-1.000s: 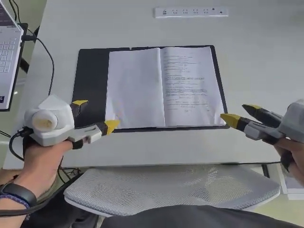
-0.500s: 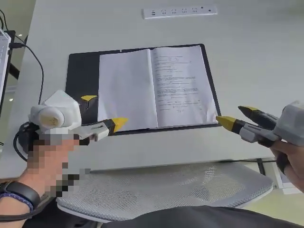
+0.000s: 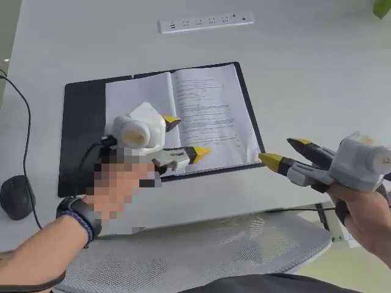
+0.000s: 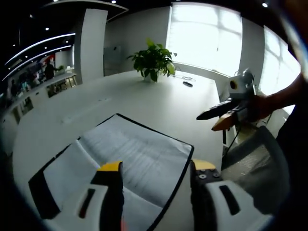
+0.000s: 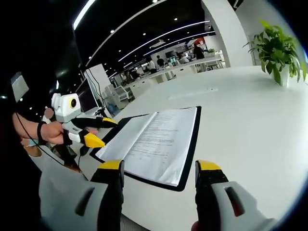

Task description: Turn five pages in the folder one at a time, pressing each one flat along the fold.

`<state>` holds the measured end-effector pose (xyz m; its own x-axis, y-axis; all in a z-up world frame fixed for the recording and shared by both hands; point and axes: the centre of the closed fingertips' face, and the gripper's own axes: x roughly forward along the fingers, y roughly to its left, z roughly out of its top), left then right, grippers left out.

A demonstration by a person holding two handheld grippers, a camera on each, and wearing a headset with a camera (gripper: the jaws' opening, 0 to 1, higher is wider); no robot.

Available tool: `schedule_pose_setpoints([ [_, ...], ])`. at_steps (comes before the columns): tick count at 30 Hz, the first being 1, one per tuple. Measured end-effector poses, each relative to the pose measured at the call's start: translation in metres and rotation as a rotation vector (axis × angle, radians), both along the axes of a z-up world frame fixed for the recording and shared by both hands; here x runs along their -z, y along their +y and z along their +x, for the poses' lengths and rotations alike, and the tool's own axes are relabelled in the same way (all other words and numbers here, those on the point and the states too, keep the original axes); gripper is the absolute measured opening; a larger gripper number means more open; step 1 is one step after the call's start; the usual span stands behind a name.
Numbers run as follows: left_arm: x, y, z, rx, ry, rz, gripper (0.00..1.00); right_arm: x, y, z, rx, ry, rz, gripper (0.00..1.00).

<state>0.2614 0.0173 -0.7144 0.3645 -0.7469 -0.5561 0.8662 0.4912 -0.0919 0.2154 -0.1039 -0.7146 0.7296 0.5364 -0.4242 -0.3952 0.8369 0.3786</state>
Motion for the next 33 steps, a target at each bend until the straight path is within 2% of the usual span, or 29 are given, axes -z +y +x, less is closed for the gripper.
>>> schedule_pose_setpoints([
  [1, 0.002, -0.003, 0.000, 0.009, 0.000, 0.009, 0.53, 0.000, 0.000, 0.000, 0.002, -0.001, 0.001, 0.58],
  [2, 0.004, -0.015, -0.003, 0.039, 0.011, 0.000, 0.53, -0.001, -0.002, 0.000, 0.008, -0.001, 0.005, 0.58],
  [3, 0.007, -0.021, -0.002, 0.041, 0.014, 0.002, 0.52, -0.001, -0.003, 0.000, 0.010, -0.001, 0.008, 0.57],
  [4, 0.014, -0.032, 0.000, 0.046, 0.015, 0.024, 0.51, -0.002, -0.005, 0.000, 0.018, -0.003, 0.012, 0.57],
  [5, 0.015, -0.035, 0.000, 0.048, 0.017, 0.022, 0.50, -0.002, -0.005, 0.000, 0.019, -0.003, 0.014, 0.56],
  [6, 0.018, -0.044, 0.001, 0.050, 0.020, 0.017, 0.49, -0.002, -0.007, -0.001, 0.024, -0.002, 0.018, 0.56],
  [8, 0.029, -0.057, 0.002, 0.045, 0.035, 0.038, 0.46, -0.001, -0.010, -0.002, 0.033, -0.002, 0.024, 0.56],
  [9, 0.032, -0.063, 0.000, 0.047, 0.053, 0.035, 0.46, -0.001, -0.011, -0.002, 0.036, 0.000, 0.027, 0.56],
  [12, 0.047, -0.082, -0.003, 0.034, 0.069, 0.045, 0.44, 0.001, -0.014, -0.004, 0.042, 0.005, 0.033, 0.55],
  [13, 0.049, -0.085, -0.004, 0.031, 0.069, 0.046, 0.43, 0.001, -0.014, -0.004, 0.044, 0.005, 0.034, 0.55],
  [14, 0.059, -0.089, -0.006, 0.019, 0.070, 0.076, 0.40, 0.002, -0.015, -0.004, 0.048, 0.006, 0.036, 0.55],
  [15, 0.062, -0.092, -0.009, 0.020, 0.078, 0.074, 0.39, 0.002, -0.016, -0.004, 0.049, 0.007, 0.039, 0.55],
  [16, 0.065, -0.095, -0.011, 0.019, 0.083, 0.076, 0.38, 0.002, -0.016, -0.004, 0.051, 0.007, 0.042, 0.55],
  [18, 0.073, -0.097, -0.013, 0.015, 0.065, 0.104, 0.35, 0.002, -0.015, -0.005, 0.049, 0.008, 0.044, 0.55],
  [20, 0.078, -0.098, -0.013, 0.006, 0.062, 0.115, 0.32, 0.003, -0.015, -0.005, 0.041, 0.009, 0.041, 0.54],
  [24, 0.080, -0.097, -0.008, -0.034, 0.063, 0.119, 0.27, 0.005, -0.015, -0.004, 0.034, 0.012, 0.043, 0.53],
  [27, 0.088, -0.096, -0.009, -0.051, 0.083, 0.134, 0.27, 0.006, -0.016, -0.004, 0.032, 0.016, 0.045, 0.53],
  [29, 0.089, -0.098, -0.011, -0.060, 0.097, 0.127, 0.27, 0.007, -0.017, -0.004, 0.033, 0.018, 0.048, 0.53],
  [31, 0.092, -0.098, -0.010, -0.067, 0.080, 0.145, 0.25, 0.007, -0.018, -0.004, 0.034, 0.020, 0.050, 0.53],
  [33, 0.093, -0.094, -0.006, -0.076, 0.033, 0.182, 0.21, 0.007, -0.018, -0.005, 0.035, 0.020, 0.050, 0.53],
])
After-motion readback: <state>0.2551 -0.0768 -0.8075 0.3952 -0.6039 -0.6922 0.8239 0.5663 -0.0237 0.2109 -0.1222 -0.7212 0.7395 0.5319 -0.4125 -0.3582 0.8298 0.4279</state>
